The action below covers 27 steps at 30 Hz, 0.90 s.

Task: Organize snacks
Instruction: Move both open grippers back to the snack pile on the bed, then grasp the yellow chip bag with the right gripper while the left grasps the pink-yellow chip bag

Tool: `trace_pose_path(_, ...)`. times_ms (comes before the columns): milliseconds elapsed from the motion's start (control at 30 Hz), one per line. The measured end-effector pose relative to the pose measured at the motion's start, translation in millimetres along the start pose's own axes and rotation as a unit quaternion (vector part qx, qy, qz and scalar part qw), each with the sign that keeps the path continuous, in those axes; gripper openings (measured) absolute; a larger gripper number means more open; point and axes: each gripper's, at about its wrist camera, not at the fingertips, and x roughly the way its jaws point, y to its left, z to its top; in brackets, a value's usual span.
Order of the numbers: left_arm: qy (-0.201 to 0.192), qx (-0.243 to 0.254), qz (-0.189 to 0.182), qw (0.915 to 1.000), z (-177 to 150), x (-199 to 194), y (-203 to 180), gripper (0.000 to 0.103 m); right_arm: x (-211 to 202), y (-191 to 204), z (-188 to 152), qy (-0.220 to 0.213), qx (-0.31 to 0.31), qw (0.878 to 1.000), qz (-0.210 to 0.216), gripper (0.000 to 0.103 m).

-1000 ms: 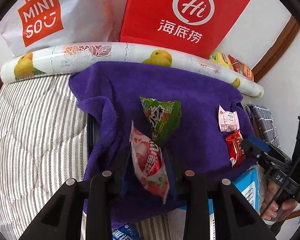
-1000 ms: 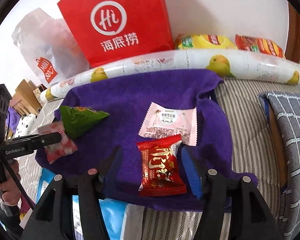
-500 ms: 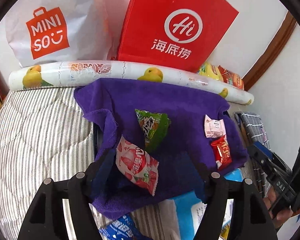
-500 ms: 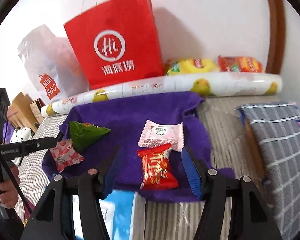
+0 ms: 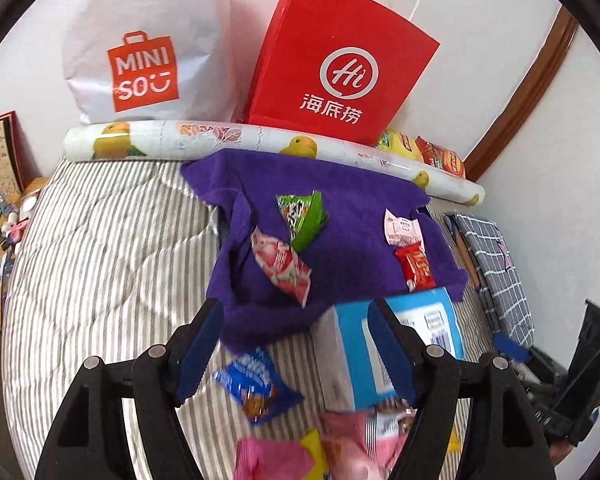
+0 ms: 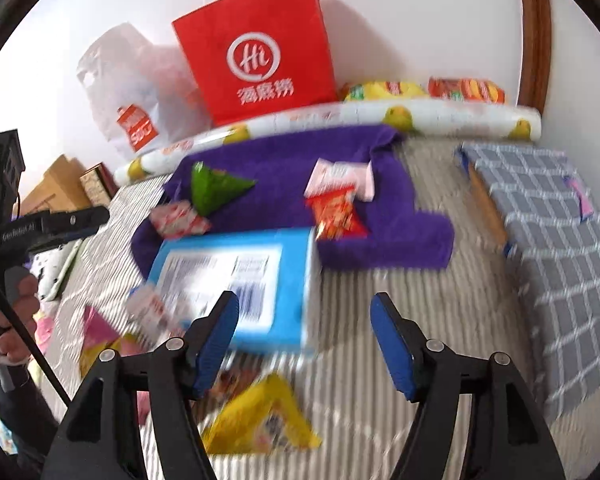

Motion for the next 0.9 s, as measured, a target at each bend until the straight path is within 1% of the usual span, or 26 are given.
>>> trace_pose_path(67,-0.001,-0.003,-0.003,1.0,-7,-6,1,0.073,-1,3,-11,0.01,0.0,1.0,0.008,0.068)
trace_pose_path(200,0.003,-0.012,-0.011,0.9999,-19,-12,3,0.073,-2,12,-35,0.028,0.003,0.999,0.037,0.071)
trace_pose_path(267,0.005,-0.015,-0.014,0.9998,-26,-16,4,0.073,2,19,-43,0.035,-0.005,0.999,0.041,0.071)
trace_pose_path(333,0.008,-0.017,-0.016,0.9997,-31,-18,4,0.073,9,29,-50,0.043,-0.018,0.998,0.035,0.072)
trace_pose_path(433,0.009,-0.015,-0.014,0.9998,-41,-24,7,0.073,23,40,-61,0.059,-0.044,0.997,0.001,0.072)
trace_pose_path(533,0.007,-0.014,-0.006,0.9999,-48,-30,13,0.073,37,39,-73,0.081,-0.046,0.995,-0.02,0.072)
trace_pose_path(600,0.006,-0.017,0.0,0.9998,-52,-32,19,0.073,42,35,-80,0.082,-0.03,0.996,-0.009,0.072)
trace_pose_path(667,0.008,-0.022,0.005,0.9997,-56,-32,25,0.073,40,32,-82,0.065,-0.021,0.998,-0.008,0.072)
trace_pose_path(700,0.01,-0.024,0.008,0.9996,-58,-32,28,0.073,41,32,-82,0.064,-0.021,0.998,-0.01,0.072)
trace_pose_path(733,0.013,-0.025,0.01,0.9996,-60,-32,30,0.073,40,34,-83,0.061,-0.025,0.998,-0.017,0.07)
trace_pose_path(767,0.016,-0.026,0.014,0.9995,-64,-31,32,0.073,39,36,-85,0.06,-0.033,0.997,-0.019,0.063)
trace_pose_path(833,0.022,-0.023,0.022,0.9993,-71,-30,35,0.073,37,37,-87,0.057,-0.037,0.998,-0.011,0.057)
trace_pose_path(900,0.027,-0.02,0.022,0.9992,-77,-29,36,0.073,33,36,-90,0.055,-0.041,0.998,-0.01,0.056)
